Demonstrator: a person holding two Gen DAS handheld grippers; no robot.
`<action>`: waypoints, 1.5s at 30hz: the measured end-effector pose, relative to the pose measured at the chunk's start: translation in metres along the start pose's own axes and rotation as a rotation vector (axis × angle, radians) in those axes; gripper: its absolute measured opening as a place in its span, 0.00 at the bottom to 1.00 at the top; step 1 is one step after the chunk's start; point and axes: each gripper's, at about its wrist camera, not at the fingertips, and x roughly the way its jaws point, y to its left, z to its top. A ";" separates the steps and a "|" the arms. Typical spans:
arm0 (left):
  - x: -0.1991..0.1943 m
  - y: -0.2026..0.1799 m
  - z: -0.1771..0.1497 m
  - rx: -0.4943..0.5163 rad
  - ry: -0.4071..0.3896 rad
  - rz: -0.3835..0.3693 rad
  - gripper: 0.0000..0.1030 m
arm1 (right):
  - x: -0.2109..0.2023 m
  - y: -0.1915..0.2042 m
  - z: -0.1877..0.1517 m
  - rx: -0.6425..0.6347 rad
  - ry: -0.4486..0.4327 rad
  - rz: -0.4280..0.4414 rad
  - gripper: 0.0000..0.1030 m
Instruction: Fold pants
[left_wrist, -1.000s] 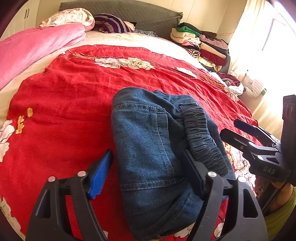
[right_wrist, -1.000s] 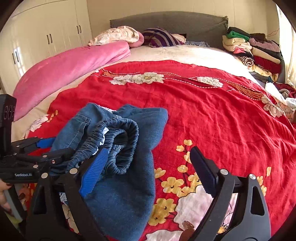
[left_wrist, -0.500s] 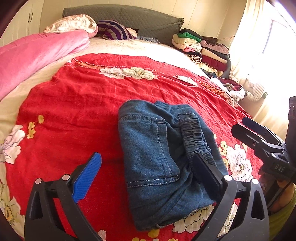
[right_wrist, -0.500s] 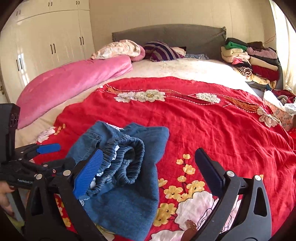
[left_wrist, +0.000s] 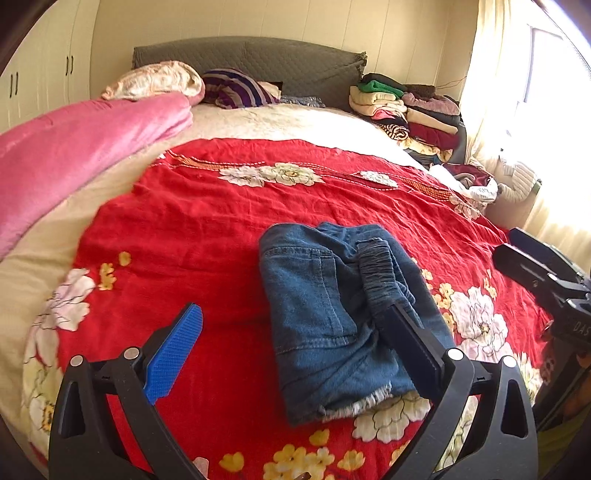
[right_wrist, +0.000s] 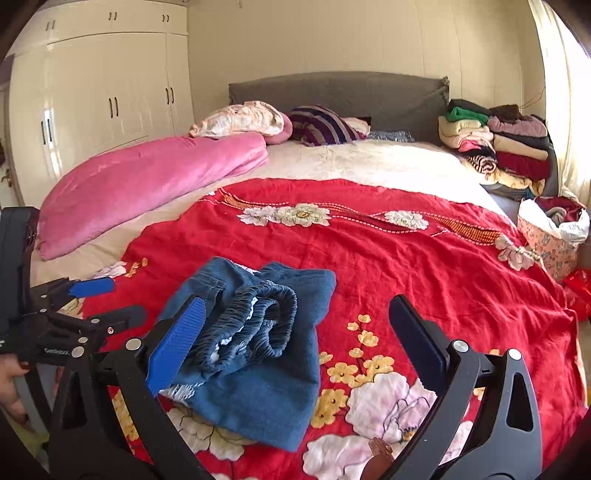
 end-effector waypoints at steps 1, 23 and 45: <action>-0.005 0.000 -0.001 0.003 -0.005 0.003 0.96 | -0.007 0.001 -0.001 -0.004 -0.007 0.001 0.91; -0.076 -0.001 -0.053 0.009 -0.015 0.015 0.96 | -0.078 0.020 -0.035 -0.059 -0.038 -0.017 0.91; -0.052 -0.010 -0.101 -0.013 0.072 0.009 0.96 | -0.049 0.016 -0.110 0.045 0.151 -0.037 0.91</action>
